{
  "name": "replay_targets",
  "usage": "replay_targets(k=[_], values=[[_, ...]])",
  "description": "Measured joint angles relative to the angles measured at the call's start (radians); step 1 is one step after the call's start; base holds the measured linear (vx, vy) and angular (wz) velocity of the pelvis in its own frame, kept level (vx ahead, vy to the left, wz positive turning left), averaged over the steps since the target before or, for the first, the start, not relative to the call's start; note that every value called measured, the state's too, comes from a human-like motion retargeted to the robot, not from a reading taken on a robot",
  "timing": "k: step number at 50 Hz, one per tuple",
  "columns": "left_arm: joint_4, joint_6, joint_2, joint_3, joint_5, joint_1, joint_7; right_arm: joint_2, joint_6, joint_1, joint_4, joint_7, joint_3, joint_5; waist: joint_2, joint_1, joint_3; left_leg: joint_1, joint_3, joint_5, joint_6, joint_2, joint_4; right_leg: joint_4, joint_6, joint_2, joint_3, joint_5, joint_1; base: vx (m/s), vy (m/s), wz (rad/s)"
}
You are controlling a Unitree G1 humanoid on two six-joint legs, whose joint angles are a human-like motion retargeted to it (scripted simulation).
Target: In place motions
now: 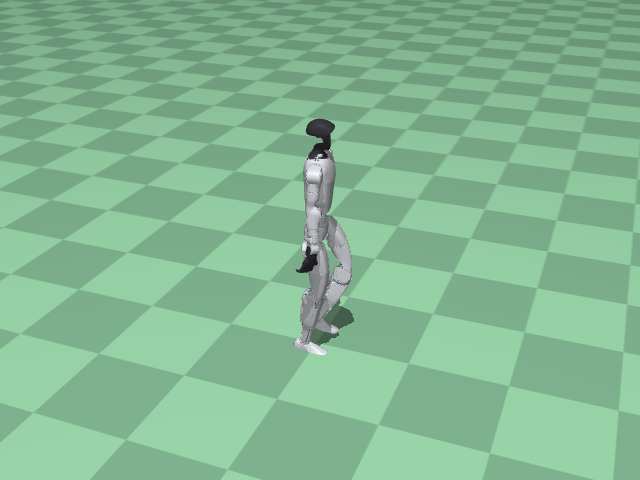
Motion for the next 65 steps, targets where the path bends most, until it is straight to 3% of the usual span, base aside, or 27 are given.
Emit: replay_targets(k=[2, 5, 7, 12, 15, 17, 20, 23, 28, 30, 34, 40, 41, 42, 43, 45, 47, 48, 49, 52, 57, 61, 65], values=[[0.014, 0.004, 0.009, -0.009, 0.001, -0.019, 0.004, -0.011, 0.007, 0.012, 0.024, -0.001, -0.025, -0.001, 0.039, -0.029, -0.005, 0.179, -0.042, 0.023, 0.0, -0.07, -0.305, 0.018, 0.0, 0.029, -0.023, -0.026, 0.017, 0.12, -0.08, 0.58], [0.0, 0.006, 0.018, -0.028, -0.004, -0.044, 0.01, -0.021, 0.018, 0.036, 0.053, -0.014, -0.06, 0.014, 0.098, -0.084, -0.006, 0.376, -0.061, -0.172, -0.005, -0.076, -0.621, 0.042, -0.003, 0.083, -0.076, -0.06, 0.041, 0.11, -0.1, 1.03], [-0.011, 0.006, 0.019, -0.031, -0.009, -0.063, 0.008, -0.028, 0.037, 0.049, 0.074, -0.021, -0.067, 0.027, 0.13, -0.131, -0.024, 0.386, -0.141, -0.108, -0.03, -0.063, -0.699, 0.056, 0.0, 0.101, -0.111, -0.068, 0.038, 0.03, -0.09, 1.1], [-0.048, 0.0, 0.044, -0.132, -0.037, -0.196, 0.023, -0.025, 0.022, 0.06, 0.069, -0.054, -0.114, 0.137, 0.124, -0.108, 0.07, 0.4, -0.261, -0.077, -0.04, -0.064, -0.711, 0.254, 0.041, 0.063, -0.14, -0.009, -0.014, -0.17, -0.1, 0.48], [-0.053, -0.002, 0.056, -0.183, -0.033, -0.256, 0.026, -0.03, -0.004, 0.088, 0.019, -0.025, -0.063, 0.141, 0.146, -0.101, 0.052, 0.367, -0.274, -0.081, -0.042, -0.037, -0.709, 0.53, 0.107, 0.017, -0.133, 0.102, -0.195, -0.06, -0.06, -0.03], [-0.054, -0.001, 0.062, -0.164, -0.02, -0.275, 0.031, -0.014, -0.009, 0.078, 0.01, -0.049, -0.054, 0.058, 0.136, -0.098, 0.052, 0.356, -0.246, -0.079, -0.043, -0.033, -0.715, 0.721, 0.111, 0.035, -0.054, 0.13, -0.325, -0.14, -0.08, -0.56], [-0.048, -0.01, 0.063, -0.164, -0.041, -0.284, 0.031, 0.005, -0.012, 0.053, 0.024, -0.088, -0.036, -0.008, 0.153, -0.117, 0.058, 0.342, -0.246, -0.067, -0.035, -0.01, -0.725, 1.073, 0.072, 0.055, -0.031, 0.085, -0.536, -0.13, -0.08, -0.17], [-0.017, -0.011, 0.054, -0.146, -0.047, -0.282, 0.036, 0.016, -0.023, 0.042, 0.016, -0.035, -0.029, -0.047, 0.192, -0.155, 0.056, 0.302, -0.262, -0.053, -0.02, 0.024, -0.724, 1.375, 0.015, 0.054, -0.075, 0.028, -0.746, -0.11, -0.04, 0.08], [0.026, -0.013, 0.033, -0.149, -0.033, -0.254, 0.021, 0.013, -0.023, 0.048, 0.017, -0.004, -0.03, -0.02, 0.271, -0.211, 0.061, 0.251, -0.303, -0.038, -0.011, 0.092, -0.708, 1.584, 0.01, 0.079, -0.149, 0.001, -0.978, -0.05, 0.0, 0.12], [0.039, -0.012, 0.024, -0.148, -0.016, -0.243, 0.025, 0.007, -0.011, 0.053, 0.024, -0.014, -0.036, 0.002, 0.276, -0.213, 0.065, 0.247, -0.304, -0.043, -0.007, 0.099, -0.696, 1.553, 0.02, 0.075, -0.147, 0.005, -0.975, 0.0, 0.0, 0.0], [0.043, -0.014, 0.004, -0.136, -0.006, -0.21, 0.029, -0.009, -0.002, 0.068, 0.035, -0.023, -0.047, 0.022, 0.235, -0.183, 0.07, 0.299, -0.261, -0.051, -0.007, 0.07, -0.717, 1.343, 0.031, 0.059, -0.086, 0.029, -0.803, 0.05, 0.02, -0.24], [0.04, -0.018, -0.021, -0.101, -0.002, -0.129, 0.027, -0.031, 0.014, 0.109, 0.045, -0.053, -0.056, 0.02, 0.174, -0.131, 0.018, 0.353, -0.206, -0.071, -0.033, 0.016, -0.74, 0.673, 0.128, 0.159, 0.126, 0.13, -0.365, 0.21, 0.04, -0.18], [0.041, -0.017, -0.015, -0.1, 0.003, -0.114, 0.022, -0.03, 0.018, 0.103, 0.06, -0.053, -0.062, 0.021, 0.161, -0.147, 0.044, 0.388, -0.208, -0.088, -0.039, 0.009, -0.717, 0.499, 0.151, 0.15, 0.124, 0.193, -0.228, 0.29, 0.06, 0.7], [0.042, -0.015, -0.01, -0.097, 0.007, -0.099, 0.017, -0.029, 0.021, 0.098, 0.072, -0.054, -0.066, 0.021, 0.149, -0.162, 0.064, 0.412, -0.209, -0.107, -0.043, 0.002, -0.685, 0.347, 0.147, 0.14, 0.103, 0.19, -0.104, 0.3, 0.07, 0.91], [0.04, -0.013, -0.007, -0.093, 0.011, -0.085, 0.013, -0.029, 0.023, 0.094, 0.08, -0.055, -0.067, 0.022, 0.14, -0.174, 0.071, 0.414, -0.206, -0.13, -0.042, -0.005, -0.634, 0.238, 0.092, 0.129, 0.044, 0.058, -0.005, 0.3, 0.07, 0.21], [0.032, -0.007, 0.004, -0.079, 0.027, -0.054, 0.005, -0.029, 0.026, 0.091, 0.088, -0.052, -0.067, 0.022, 0.11, -0.114, 0.036, 0.347, -0.151, -0.149, -0.039, -0.018, -0.471, 0.094, -0.034, 0.058, -0.216, -0.053, 0.112, 0.24, 0.11, -0.84], [0.014, 0.001, 0.005, -0.063, 0.042, -0.05, 0.007, -0.034, 0.032, 0.073, 0.082, -0.036, -0.081, 0.026, 0.055, -0.097, 0.011, 0.214, -0.071, -0.014, -0.021, -0.021, -0.22, 0.049, 0.028, 0.004, -0.102, -0.011, 0.073, -0.05, 0.17, 0.09], [0.001, 0.003, 0.003, -0.057, 0.034, -0.066, 0.013, -0.035, 0.034, 0.048, 0.073, -0.026, -0.093, 0.033, 0.053, -0.114, 0.04, 0.14, -0.084, 0.078, -0.022, 0.002, -0.087, 0.051, 0.047, -0.002, -0.072, -0.007, 0.067, -0.32, 0.14, 0.46], [-0.015, 0.0, -0.002, -0.04, 0.014, -0.082, 0.019, -0.037, 0.032, 0.02, 0.062, -0.021, -0.091, 0.043, 0.043, -0.092, 0.081, 0.076, -0.047, 0.104, 0.001, 0.051, 0.053, 0.054, 0.048, -0.015, -0.075, 0.002, 0.072, -0.42, 0.09, -0.34], [-0.06, -0.013, -0.013, 0.019, -0.066, -0.116, 0.012, -0.043, 0.023, -0.055, 0.027, -0.026, -0.056, 0.065, 0.004, -0.021, 0.179, -0.122, 0.063, 0.034, 0.062, 0.195, 0.444, 0.058, 0.021, -0.022, -0.003, 0.021, 0.076, -0.32, 0.05, -0.99], [-0.055, -0.01, -0.01, 0.044, -0.074, -0.106, 0.006, -0.051, 0.008, -0.072, -0.002, -0.101, -0.042, 0.031, -0.014, 0.075, 0.136, -0.571, 0.058, -0.089, 0.122, 0.369, 0.921, 0.039, -0.006, 0.002, 0.076, 0.045, 0.02, 0.04, 0.08, -0.62], [-0.041, -0.012, 0.0, 0.022, -0.052, -0.089, 0.006, -0.044, 0.007, -0.085, -0.019, -0.084, -0.043, 0.026, -0.09, 0.173, 0.161, -0.766, 0.066, -0.121, 0.106, 0.366, 1.04, 0.081, -0.03, -0.021, 0.195, 0.043, -0.029, -0.05, 0.05, -0.78], [0.01, -0.003, 0.009, 0.026, -0.035, -0.081, -0.002, -0.03, -0.004, -0.092, -0.032, -0.049, -0.036, 0.035, -0.103, 0.185, 0.167, -0.796, 0.031, -0.127, 0.133, 0.349, 1.034, 0.1, -0.043, -0.026, 0.224, 0.035, -0.049, -0.02, 0.03, -0.12]])
